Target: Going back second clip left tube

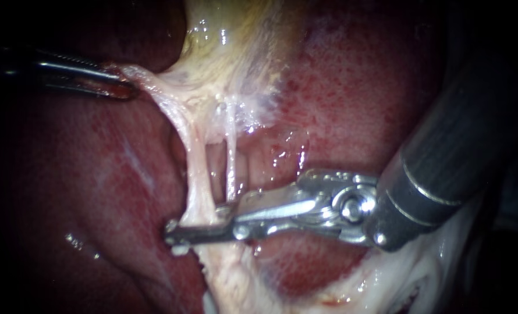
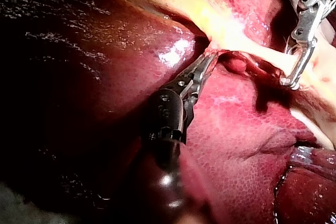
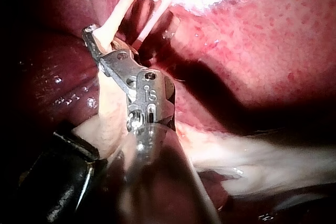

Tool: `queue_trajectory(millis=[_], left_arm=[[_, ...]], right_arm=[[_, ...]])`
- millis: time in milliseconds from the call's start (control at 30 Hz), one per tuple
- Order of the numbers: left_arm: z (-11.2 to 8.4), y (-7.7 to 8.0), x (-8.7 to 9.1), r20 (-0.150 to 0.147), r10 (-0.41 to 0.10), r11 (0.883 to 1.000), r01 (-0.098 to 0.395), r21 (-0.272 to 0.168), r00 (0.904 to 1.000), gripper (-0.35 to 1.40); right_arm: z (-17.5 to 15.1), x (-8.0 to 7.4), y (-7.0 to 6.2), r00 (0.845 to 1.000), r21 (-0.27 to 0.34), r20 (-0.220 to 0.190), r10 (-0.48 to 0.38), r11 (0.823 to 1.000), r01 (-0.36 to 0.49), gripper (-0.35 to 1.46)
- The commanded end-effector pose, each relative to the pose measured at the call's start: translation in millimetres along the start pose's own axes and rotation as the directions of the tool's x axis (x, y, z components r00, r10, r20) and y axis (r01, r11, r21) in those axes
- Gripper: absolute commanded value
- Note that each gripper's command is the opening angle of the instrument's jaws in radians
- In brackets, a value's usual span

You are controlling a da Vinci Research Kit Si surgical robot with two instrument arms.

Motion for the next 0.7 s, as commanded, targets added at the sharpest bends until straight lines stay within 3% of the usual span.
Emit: queue_trajectory(millis=[33,133,233,433,700], left_arm=[[-0.1,0.1,0.1,0.000,0.000,1.000,0.000,0.001,1.0000,-0.35],[-0.1,0.1,0.1,0.000,0.000,1.000,0.000,0.001,1.0000,-0.35],[-0.1,0.1,0.1,0.000,0.000,1.000,0.000,0.001,1.0000,-0.35],[-0.3,0.1,0.0,0.000,0.001,1.000,-0.001,0.000,1.0000,-0.35],[-0.5,0.1,-0.1,0.001,0.001,1.000,-0.001,-0.001,1.0000,-0.35]], right_arm=[[0.2,-0.2,0.2,1.000,0.003,0.002,0.004,1.000,-0.004,-0.14],[0.9,-0.6,1.1,0.997,-0.004,0.003,-0.071,0.997,0.071,0.28],[1.4,-0.9,2.4,0.991,-0.055,-0.019,-0.134,0.990,0.132,0.46],[0.0,-1.2,3.8,0.964,-0.119,-0.029,-0.265,0.958,0.260,0.50],[-4.7,-2.0,2.4,0.907,-0.154,-0.010,-0.421,0.897,0.415,0.50]])
